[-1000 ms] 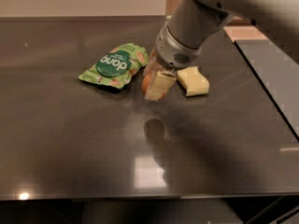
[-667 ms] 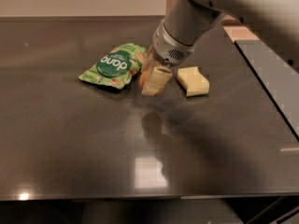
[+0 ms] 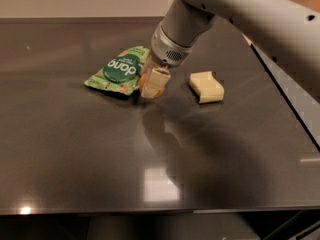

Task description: Move orange near green rice chip bag

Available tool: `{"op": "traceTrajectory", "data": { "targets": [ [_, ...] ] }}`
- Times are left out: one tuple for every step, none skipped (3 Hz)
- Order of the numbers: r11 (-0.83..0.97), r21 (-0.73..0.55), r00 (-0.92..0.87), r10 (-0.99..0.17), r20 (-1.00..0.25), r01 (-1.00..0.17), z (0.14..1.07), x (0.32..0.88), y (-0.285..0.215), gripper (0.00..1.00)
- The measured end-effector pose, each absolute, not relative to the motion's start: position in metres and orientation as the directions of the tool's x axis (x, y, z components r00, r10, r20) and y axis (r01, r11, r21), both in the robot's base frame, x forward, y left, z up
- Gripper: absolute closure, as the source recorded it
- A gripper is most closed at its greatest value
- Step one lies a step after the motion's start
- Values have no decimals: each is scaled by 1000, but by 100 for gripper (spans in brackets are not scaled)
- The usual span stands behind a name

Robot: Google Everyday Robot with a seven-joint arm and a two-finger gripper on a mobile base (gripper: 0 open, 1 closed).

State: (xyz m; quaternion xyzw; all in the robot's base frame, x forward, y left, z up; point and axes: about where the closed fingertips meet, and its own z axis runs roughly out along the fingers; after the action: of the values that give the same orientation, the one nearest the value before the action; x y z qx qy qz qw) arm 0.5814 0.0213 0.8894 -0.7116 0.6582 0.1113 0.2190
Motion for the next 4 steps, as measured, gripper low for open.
{"op": "traceTrajectory", "data": {
  "targets": [
    [-40, -135, 97, -889, -448, -990, 874, 590, 31, 100],
    [-38, -106, 83, -889, -451, -994, 860, 592, 38, 83],
    [-29, -95, 71, -882, -466, -995, 855, 593, 43, 59],
    [-22, -91, 63, -874, -482, -996, 854, 592, 47, 36]
  ]
}}
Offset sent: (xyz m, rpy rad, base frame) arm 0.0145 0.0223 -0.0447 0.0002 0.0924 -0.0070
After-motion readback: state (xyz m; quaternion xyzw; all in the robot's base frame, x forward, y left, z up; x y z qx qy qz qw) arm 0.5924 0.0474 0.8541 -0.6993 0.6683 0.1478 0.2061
